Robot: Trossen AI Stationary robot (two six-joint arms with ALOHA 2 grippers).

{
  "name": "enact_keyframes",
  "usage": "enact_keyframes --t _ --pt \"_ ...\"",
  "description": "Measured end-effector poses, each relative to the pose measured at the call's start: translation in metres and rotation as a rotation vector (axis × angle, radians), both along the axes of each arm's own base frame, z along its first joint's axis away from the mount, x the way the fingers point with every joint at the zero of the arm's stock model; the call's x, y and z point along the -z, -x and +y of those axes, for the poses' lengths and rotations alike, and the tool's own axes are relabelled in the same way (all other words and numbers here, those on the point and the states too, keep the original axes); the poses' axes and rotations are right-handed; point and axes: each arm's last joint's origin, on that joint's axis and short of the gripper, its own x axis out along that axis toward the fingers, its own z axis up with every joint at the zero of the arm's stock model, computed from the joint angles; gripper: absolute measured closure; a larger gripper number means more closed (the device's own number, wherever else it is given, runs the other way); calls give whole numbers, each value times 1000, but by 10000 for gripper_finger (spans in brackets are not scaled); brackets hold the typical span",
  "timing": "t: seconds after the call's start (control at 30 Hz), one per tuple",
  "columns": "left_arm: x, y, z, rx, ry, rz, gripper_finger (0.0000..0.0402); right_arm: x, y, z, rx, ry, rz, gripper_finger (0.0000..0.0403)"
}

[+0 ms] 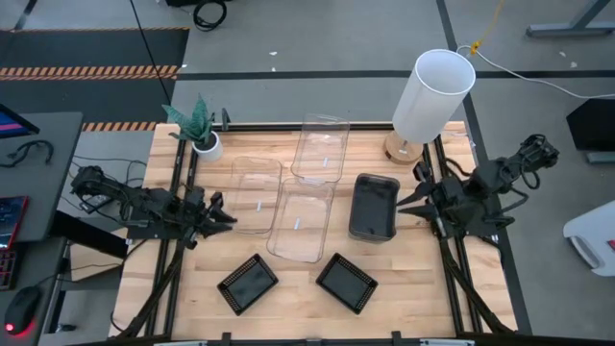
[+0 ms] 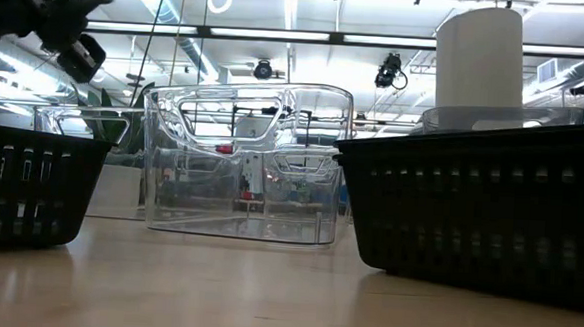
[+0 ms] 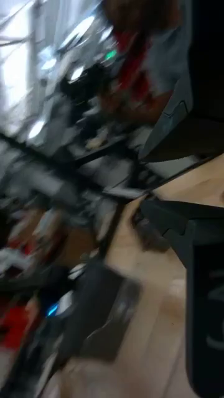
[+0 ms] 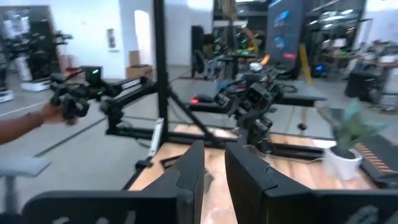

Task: Stack baskets by color
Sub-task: Stack the bottom left transparent bin on top of the bottom right transparent bin

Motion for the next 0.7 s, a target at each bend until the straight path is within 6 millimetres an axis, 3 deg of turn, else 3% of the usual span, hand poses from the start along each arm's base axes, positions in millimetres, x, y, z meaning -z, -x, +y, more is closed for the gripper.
enact_keyframes --t 0.23,0.57,0.7 --pt "-9 1 9 -281 30 -74 285 -1 13 -8 39 48 -21 334" --pt "-9 1 10 -335 20 -77 285 0 15 -9 29 59 -8 332" --pt "-15 2 13 -408 130 -115 285 1 15 -9 28 59 1 332"
